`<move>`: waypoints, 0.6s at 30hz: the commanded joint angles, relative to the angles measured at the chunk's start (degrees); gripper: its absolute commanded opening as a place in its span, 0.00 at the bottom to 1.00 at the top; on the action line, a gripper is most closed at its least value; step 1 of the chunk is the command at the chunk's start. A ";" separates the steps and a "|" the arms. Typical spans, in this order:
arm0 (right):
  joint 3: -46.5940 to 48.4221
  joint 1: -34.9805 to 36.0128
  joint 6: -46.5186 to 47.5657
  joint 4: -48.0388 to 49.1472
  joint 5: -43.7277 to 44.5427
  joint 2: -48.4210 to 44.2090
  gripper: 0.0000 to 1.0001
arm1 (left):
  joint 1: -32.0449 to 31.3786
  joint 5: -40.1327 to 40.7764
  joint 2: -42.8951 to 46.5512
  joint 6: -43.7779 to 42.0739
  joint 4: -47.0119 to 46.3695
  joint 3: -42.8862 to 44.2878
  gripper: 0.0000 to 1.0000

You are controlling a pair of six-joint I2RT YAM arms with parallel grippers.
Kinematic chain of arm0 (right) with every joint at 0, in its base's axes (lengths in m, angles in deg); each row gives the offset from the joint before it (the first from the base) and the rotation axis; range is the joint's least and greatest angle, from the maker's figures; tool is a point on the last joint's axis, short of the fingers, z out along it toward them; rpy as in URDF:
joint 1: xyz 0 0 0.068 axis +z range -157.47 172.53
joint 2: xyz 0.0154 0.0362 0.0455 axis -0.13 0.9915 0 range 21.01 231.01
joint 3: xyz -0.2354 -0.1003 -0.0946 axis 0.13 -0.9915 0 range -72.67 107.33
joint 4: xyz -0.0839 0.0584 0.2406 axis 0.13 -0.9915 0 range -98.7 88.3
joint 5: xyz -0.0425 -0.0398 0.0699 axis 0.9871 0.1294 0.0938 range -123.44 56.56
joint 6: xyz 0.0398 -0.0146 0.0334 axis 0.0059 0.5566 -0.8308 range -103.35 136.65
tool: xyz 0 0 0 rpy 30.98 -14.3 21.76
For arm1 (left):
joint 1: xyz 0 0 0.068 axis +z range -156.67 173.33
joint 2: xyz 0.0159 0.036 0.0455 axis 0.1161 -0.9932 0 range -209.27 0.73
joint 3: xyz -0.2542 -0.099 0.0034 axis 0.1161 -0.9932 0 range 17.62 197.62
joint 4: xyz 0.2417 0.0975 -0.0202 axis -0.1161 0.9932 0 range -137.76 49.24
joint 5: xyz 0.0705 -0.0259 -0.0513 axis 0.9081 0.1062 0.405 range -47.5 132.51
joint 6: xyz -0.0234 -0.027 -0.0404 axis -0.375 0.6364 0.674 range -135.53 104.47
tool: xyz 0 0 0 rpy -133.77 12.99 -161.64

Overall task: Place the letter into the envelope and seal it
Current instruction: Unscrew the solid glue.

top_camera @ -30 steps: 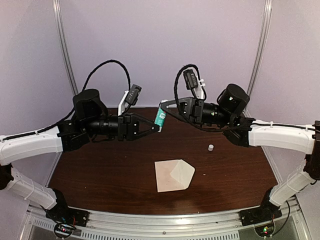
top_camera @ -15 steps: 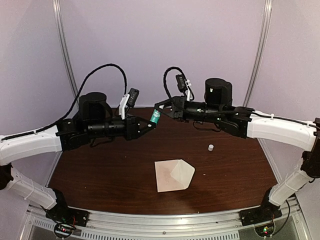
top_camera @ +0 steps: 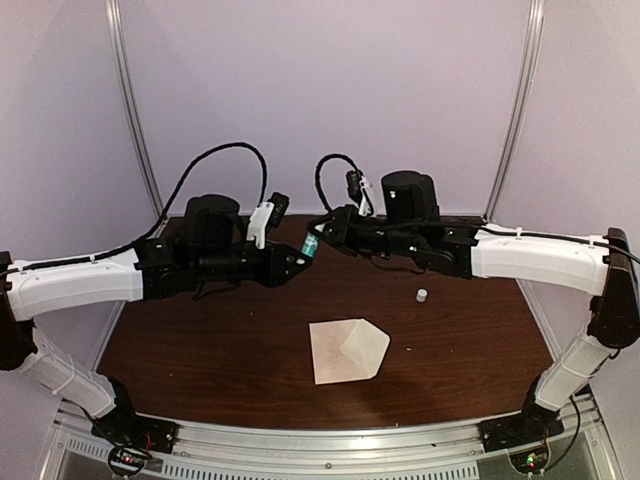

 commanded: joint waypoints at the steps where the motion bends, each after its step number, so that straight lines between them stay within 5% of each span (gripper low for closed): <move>1: -1.25 -0.23 0.79 2.45 1.42 -3.29 0.23 | 0.85 2.47 -0.10 0.38 -2.44 2.09 0.00; 10: -6.56 -2.88 6.46 7.77 -3.78 -12.73 0.70 | 0.86 -8.31 1.40 2.36 -9.36 -0.53 0.00; 18: -14.82 -6.76 6.88 21.15 -18.68 -17.58 0.83 | 0.86 -24.37 2.97 3.21 -18.74 -3.09 0.01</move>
